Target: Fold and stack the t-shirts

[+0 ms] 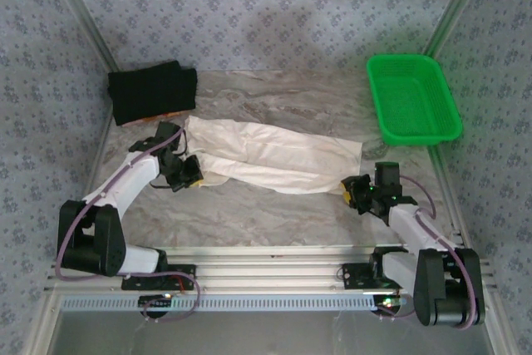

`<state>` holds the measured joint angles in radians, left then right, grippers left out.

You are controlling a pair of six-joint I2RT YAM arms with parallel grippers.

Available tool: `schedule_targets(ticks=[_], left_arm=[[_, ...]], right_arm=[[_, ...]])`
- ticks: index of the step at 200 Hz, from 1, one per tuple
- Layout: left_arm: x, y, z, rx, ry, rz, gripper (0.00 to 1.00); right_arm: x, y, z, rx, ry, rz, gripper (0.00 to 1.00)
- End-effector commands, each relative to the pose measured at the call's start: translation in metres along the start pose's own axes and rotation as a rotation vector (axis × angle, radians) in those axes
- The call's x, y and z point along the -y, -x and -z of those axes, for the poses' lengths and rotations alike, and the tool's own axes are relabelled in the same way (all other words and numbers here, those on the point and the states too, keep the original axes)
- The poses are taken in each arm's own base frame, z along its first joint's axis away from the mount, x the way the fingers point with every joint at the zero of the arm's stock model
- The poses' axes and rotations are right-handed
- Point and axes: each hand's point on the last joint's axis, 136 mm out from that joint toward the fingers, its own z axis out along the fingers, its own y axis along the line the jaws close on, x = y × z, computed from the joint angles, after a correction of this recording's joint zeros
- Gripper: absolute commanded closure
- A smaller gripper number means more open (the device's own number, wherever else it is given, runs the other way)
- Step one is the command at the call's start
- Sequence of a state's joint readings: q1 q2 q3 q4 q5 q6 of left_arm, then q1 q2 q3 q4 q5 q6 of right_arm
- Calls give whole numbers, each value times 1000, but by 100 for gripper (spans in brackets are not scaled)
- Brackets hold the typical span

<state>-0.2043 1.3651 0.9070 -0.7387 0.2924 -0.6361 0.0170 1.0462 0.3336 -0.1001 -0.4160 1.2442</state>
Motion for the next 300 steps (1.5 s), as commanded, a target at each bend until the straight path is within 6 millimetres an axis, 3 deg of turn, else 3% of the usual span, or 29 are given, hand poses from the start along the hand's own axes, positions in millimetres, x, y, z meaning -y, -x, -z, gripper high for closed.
schedule_targets(ticks=[1, 50, 76, 126, 162, 223, 300], left_arm=[[2, 2, 3, 3, -9, -4, 100], [-6, 5, 12, 29, -5, 19, 100], [-9, 9, 23, 53, -14, 41, 100], [-16, 17, 55, 109, -38, 79, 100], [-23, 16, 80, 149, -50, 108, 100], [-31, 6, 100, 179, -49, 141, 100], [-64, -16, 125, 205, 69, 234, 100]], right_arm=[[-4, 7, 4, 23, -22, 10, 72], [-6, 15, 17, 46, -59, 29, 90], [-11, 15, 29, 44, -75, 55, 95], [-14, -2, 51, -31, -130, 126, 97], [-2, -25, 72, -113, -191, 152, 97], [10, -52, 89, -216, -221, 153, 96], [54, -82, 110, -338, -373, 186, 96]])
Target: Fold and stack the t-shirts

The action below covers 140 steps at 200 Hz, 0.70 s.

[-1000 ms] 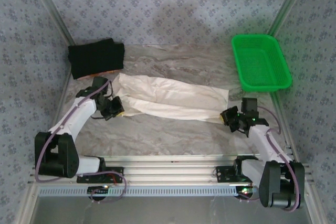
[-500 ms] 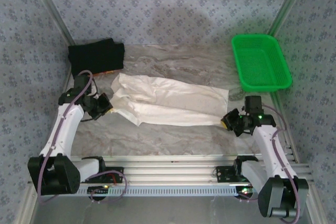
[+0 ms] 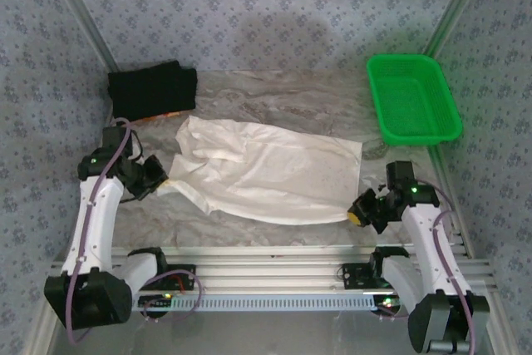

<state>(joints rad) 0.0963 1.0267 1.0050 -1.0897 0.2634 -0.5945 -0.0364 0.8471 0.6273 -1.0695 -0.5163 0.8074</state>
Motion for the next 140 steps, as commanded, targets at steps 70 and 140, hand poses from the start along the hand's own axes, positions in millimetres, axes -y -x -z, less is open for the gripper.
schedule_targets(ticks=[70, 140], left_arm=[[-38, -21, 3, 3, 113, 75, 100], [-4, 19, 0, 55, 90, -57, 100]], right_arm=[[35, -27, -8, -89, -153, 49, 95], [-4, 5, -3, -34, -124, 90, 95]])
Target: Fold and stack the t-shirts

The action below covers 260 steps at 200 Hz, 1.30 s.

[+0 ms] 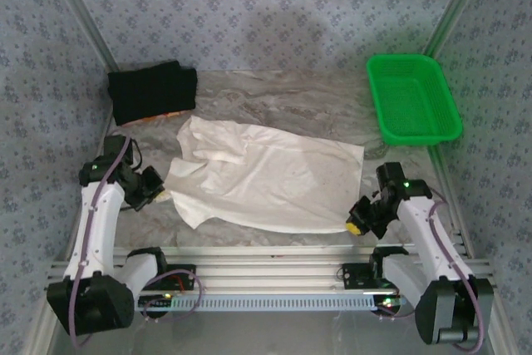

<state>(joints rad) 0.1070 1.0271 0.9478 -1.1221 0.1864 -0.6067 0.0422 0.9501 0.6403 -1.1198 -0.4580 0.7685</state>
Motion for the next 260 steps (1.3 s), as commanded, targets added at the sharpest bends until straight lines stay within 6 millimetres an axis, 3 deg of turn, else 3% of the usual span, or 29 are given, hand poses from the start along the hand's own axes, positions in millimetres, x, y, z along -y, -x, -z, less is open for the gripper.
schedule_targets(ticks=[1, 31, 48, 83, 119, 152, 187, 213, 260], left_arm=[[26, 27, 15, 87, -25, -99, 100], [52, 42, 26, 109, -18, -197, 100], [54, 39, 31, 100, -25, -202, 100], [26, 10, 30, 73, -8, -124, 100], [-1, -37, 24, 3, -39, 28, 100], [-31, -75, -1, -72, -9, 163, 100], [-46, -88, -24, -102, 19, 213, 100], [-37, -86, -33, -117, -7, 196, 100], [10, -59, -28, -67, -124, 38, 100]], right_arm=[[-19, 15, 11, 48, 20, 46, 95], [-31, 26, 17, 51, 9, 89, 95], [-31, 28, 17, 43, -4, 96, 95], [-25, 26, 20, 49, -26, 95, 96], [-6, 34, 40, 136, -113, 84, 99], [9, 44, 53, 196, -166, 68, 99], [19, 48, 46, 184, -186, 59, 98], [23, 55, 47, 199, -201, 49, 98], [21, 63, 48, 207, -176, 37, 98]])
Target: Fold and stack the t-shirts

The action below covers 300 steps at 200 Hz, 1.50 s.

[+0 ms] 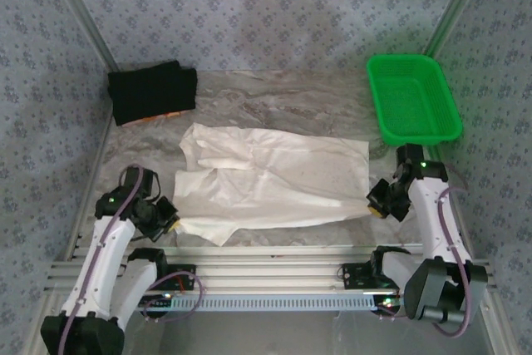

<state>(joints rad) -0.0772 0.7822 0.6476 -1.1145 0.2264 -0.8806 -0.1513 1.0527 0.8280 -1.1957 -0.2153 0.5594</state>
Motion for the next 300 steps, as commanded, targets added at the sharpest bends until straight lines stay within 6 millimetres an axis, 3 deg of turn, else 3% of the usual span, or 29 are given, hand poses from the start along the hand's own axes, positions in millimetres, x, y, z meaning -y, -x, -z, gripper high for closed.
schedule_targets(ticks=[1, 20, 52, 85, 100, 108, 112, 113, 120, 129, 147, 157, 184, 205, 241, 262, 300], left_arm=[[40, 18, 13, 46, -116, -81, 100], [59, 23, 21, 45, -170, -127, 100], [32, 20, 11, 10, -13, -105, 100], [38, 18, -20, -40, -67, -39, 100], [37, 22, -24, -35, -49, -38, 100], [38, 24, -21, -23, -43, -46, 89], [39, 26, -18, -13, -44, -51, 79], [40, 27, -17, -10, -47, -53, 72], [41, 30, -10, 11, -46, -58, 56], [44, 38, 4, 64, -39, -69, 45], [51, 61, 41, 198, -18, -74, 36], [59, 74, 56, 251, -17, -72, 34], [84, 109, 66, 290, -30, -102, 32], [110, 138, 46, 253, -54, -176, 34], [163, 179, -3, 186, -194, -297, 41], [173, 197, -30, 149, -179, -329, 48], [185, 233, -63, 157, -128, -370, 54]], right_arm=[[4, 3, -3, -6, -19, 12, 98], [5, 2, -3, -6, -22, 16, 98], [8, 4, -6, 10, -30, 2, 98], [5, 9, -18, 11, -13, -34, 98], [5, 10, -21, 2, -20, -35, 98], [5, 11, -21, -1, -21, -35, 97], [5, 11, -21, -1, -24, -32, 97], [5, 11, -21, -2, -24, -32, 96], [6, 10, -20, -7, -30, -25, 93], [7, 10, -18, -4, -39, -20, 87], [10, 12, -9, 16, -46, -26, 63], [10, 15, -1, 46, -49, -29, 56], [4, 32, 28, 152, -43, -19, 45], [-7, 48, 44, 210, -32, 37, 38], [-58, 53, 46, 192, 166, 201, 25], [-69, 50, 36, 160, 180, 265, 19], [-86, 47, 11, 127, 226, 283, 18]])
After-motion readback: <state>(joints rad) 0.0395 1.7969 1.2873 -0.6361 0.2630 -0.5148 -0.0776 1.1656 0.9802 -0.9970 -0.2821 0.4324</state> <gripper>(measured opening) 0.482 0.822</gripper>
